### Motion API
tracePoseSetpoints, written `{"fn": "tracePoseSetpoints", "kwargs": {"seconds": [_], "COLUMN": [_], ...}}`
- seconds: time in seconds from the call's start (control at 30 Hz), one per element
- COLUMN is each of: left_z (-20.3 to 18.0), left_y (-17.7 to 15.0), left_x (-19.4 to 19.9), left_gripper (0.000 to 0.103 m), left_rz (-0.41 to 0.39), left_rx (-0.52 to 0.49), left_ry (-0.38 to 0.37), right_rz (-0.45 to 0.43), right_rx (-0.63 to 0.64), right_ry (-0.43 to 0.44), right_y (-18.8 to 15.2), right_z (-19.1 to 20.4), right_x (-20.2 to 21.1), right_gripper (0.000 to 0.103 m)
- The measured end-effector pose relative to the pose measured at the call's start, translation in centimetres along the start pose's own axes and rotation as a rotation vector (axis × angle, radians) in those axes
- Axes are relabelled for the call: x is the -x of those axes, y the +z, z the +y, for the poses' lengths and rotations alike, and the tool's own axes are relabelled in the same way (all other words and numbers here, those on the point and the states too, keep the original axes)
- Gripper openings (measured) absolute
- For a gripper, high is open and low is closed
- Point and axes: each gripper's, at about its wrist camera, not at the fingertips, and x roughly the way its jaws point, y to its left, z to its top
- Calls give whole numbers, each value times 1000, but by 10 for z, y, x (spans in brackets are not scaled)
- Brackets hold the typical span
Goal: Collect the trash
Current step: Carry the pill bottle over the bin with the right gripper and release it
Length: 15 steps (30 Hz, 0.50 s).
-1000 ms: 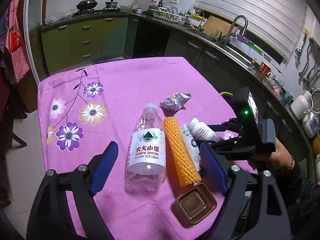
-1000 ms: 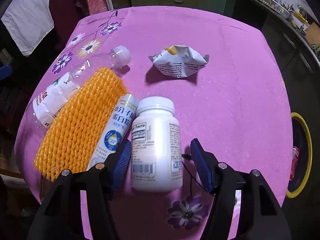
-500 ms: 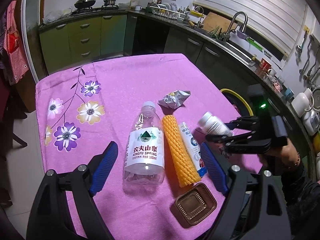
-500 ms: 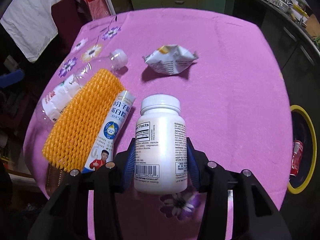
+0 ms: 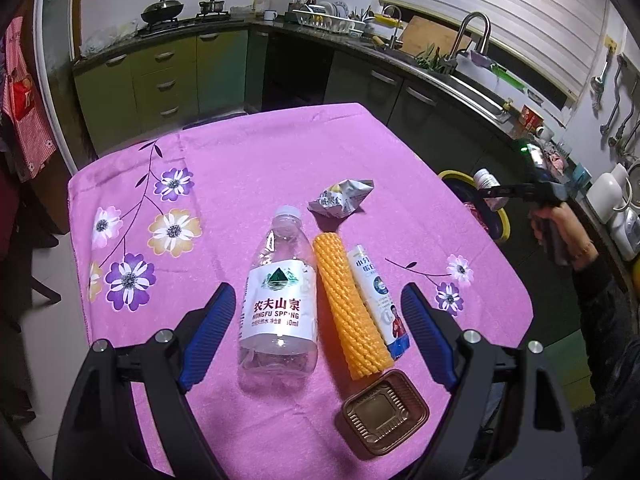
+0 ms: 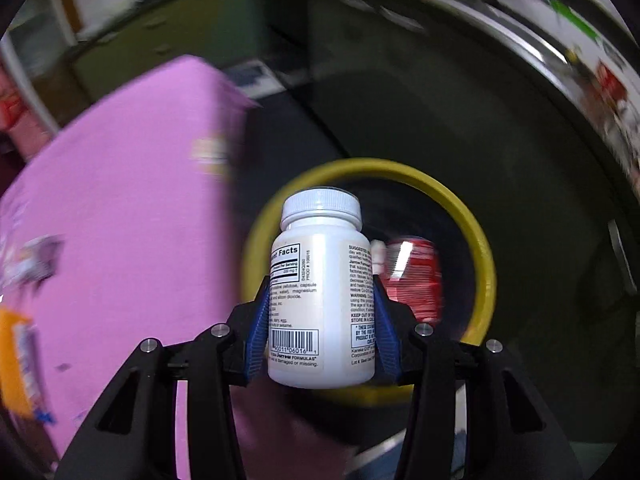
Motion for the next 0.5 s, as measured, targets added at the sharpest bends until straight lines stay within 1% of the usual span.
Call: {"fn": "tracePoseSetpoints", "kwargs": {"seconds": [0.1, 0.17, 0.2, 0.23, 0.4, 0.5], "left_z": [-3, -3, -4, -5, -8, -8], "left_y": [2, 3, 4, 5, 6, 5], "left_x": [-2, -4, -5, -7, -12, -15], "left_gripper": [82, 84, 84, 84, 84, 84], "left_rz": [10, 16, 21, 25, 47, 60], "left_rx": [-2, -2, -1, -1, -14, -20], "left_ry": [16, 24, 28, 26, 25, 25], "right_rz": [42, 41, 31, 20, -39, -98], "right_rx": [-30, -42, -45, -46, -64, -52], "right_ry": [8, 4, -4, -10, 35, 21], "right_y": [11, 17, 20, 22, 16, -3], "right_z": [-11, -13, -15, -17, -21, -23], "right_x": [-30, -40, -42, -42, -19, 12], "right_gripper": [47, 47, 57, 62, 63, 63]}}
